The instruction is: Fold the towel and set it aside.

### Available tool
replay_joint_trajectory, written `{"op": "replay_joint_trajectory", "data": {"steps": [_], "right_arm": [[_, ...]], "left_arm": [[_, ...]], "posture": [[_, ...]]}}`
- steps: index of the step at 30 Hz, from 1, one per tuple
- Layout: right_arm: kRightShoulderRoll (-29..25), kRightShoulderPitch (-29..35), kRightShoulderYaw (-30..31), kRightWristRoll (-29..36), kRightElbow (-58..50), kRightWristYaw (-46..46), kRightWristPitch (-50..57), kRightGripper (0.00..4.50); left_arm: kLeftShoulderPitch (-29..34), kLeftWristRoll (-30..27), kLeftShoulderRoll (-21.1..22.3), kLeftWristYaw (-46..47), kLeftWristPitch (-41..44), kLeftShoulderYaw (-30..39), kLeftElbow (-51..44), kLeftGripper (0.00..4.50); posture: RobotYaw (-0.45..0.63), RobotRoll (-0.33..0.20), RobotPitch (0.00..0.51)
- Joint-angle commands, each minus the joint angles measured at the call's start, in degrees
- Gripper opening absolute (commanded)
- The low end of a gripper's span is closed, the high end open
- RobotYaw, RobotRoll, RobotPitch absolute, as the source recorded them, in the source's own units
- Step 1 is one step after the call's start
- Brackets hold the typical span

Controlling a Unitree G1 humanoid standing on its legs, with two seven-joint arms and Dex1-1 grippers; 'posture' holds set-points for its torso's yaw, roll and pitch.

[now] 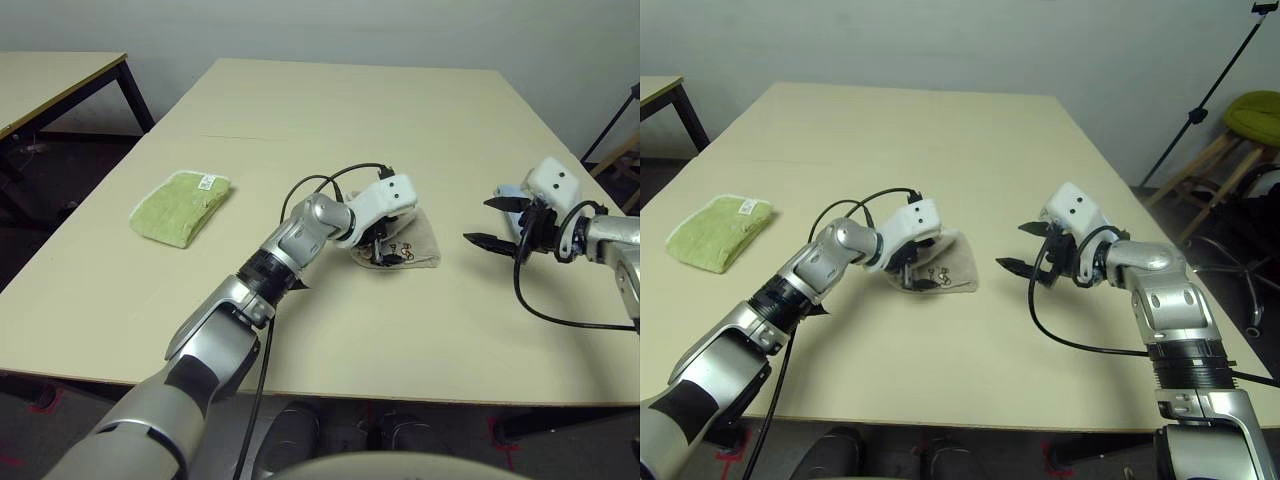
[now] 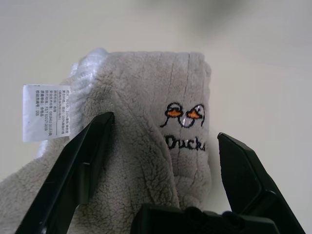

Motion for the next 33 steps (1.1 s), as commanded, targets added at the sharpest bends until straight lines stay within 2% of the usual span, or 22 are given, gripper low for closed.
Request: {"op": "replay_joint_trajectory", "data": {"steps": [1, 5, 7, 9, 20, 25, 33], "right_arm": [[-0.7, 0.1, -0.3, -0.1, -0.2, 0.0, 0.4, 4.50], [-0.6, -0.5, 0.0, -0.3, 0.5, 0.2, 0.1, 4.50], [-0.5, -0.9, 0.2, -0.4, 0.9, 0.2, 0.0, 4.50], [-0.3, -1.2, 0.3, -0.5, 1.1, 0.2, -0.1, 4.50], [-0.1, -1.2, 0.5, -0.4, 1.0, 0.1, -0.1, 4.50], [0.6, -1.5, 0.1, 0.3, 0.9, -0.2, 0.3, 4.50], [4.1, -2.7, -0.8, 3.7, -1.8, -1.3, 3.1, 4.50]], "left_arm": [[-0.1, 0.6, -0.1, -2.1, -0.7, -0.4, -1.4, 4.47], [-0.3, 0.1, -0.3, -3.9, -1.0, 0.4, -4.3, 4.47], [-0.7, 0.6, 0.7, -6.1, -7.4, -0.8, -4.2, 4.47], [0.3, -1.4, 0.7, -9.4, -9.6, -0.7, -5.7, 4.47], [-0.6, -0.9, -0.7, -7.8, -10.0, 1.3, -5.6, 4.47], [0.3, -4.3, 0.3, -8.2, -4.1, 5.6, -9.0, 4.47], [7.4, -13.9, 7.6, -3.4, 17.5, 20.9, -20.7, 4.47]], "posture": [[0.06, 0.000, 0.022], [0.07, 0.000, 0.024], [0.08, 0.000, 0.025], [0.08, 0.000, 0.024], [0.07, 0.000, 0.028], [0.07, 0.000, 0.030], [0.09, 0.000, 0.030]]}}
